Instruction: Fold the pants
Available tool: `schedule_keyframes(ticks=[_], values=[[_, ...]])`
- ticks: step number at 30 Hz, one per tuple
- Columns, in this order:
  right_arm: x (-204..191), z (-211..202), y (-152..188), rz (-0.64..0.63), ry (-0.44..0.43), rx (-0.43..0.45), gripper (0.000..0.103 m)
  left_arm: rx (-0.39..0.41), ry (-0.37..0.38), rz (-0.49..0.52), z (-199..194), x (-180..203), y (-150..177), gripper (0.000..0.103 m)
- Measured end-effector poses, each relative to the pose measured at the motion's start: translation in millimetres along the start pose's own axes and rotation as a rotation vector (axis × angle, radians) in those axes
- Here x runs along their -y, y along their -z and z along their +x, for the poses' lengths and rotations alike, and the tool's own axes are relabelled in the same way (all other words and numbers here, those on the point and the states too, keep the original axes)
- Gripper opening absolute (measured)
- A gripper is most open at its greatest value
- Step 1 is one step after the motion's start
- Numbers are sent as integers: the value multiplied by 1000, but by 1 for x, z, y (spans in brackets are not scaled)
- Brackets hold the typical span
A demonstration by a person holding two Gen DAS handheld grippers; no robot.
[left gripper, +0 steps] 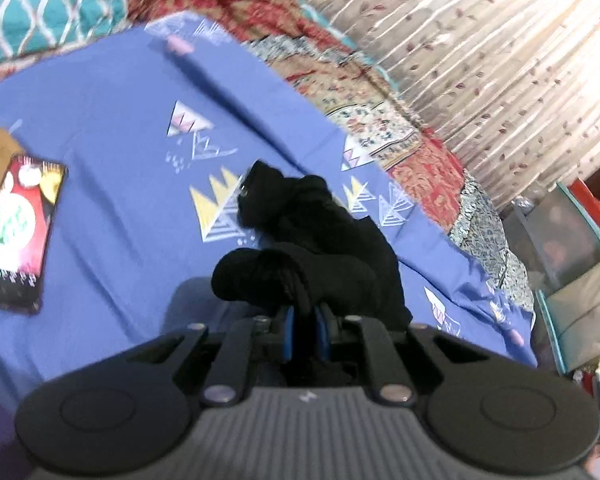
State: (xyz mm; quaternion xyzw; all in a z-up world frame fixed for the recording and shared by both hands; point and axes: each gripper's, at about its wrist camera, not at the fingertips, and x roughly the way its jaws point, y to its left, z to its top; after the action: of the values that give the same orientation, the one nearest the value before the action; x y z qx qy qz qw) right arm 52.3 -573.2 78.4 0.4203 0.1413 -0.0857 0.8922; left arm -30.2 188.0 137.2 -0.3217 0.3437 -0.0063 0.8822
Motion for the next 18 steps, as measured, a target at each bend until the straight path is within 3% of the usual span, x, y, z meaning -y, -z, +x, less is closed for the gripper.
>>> schedule_keyframes(ticks=[3,5,7,10,12,14,17,18], values=[[17,-41,-5,73,-82,34,21,-33,-11,23,-6,-1,14,11],[40,-60,-1,83,-54,21,21,-73,-35,24,-4,-9,29,10],[64,-72,13,75,30,-10,21,-118,-67,20,1,-20,45,10],[109,-80,50,92,224,-100,23,-201,-125,21,15,-36,75,11],[142,-89,66,177,329,-139,39,-238,-158,41,20,-41,89,14],[155,-111,74,311,289,-58,40,-256,-159,45,19,-46,93,18],[122,-133,64,219,457,115,42,-218,-110,64,-1,-50,82,21],[108,-140,58,184,470,174,42,-187,-103,72,-10,-52,76,25]])
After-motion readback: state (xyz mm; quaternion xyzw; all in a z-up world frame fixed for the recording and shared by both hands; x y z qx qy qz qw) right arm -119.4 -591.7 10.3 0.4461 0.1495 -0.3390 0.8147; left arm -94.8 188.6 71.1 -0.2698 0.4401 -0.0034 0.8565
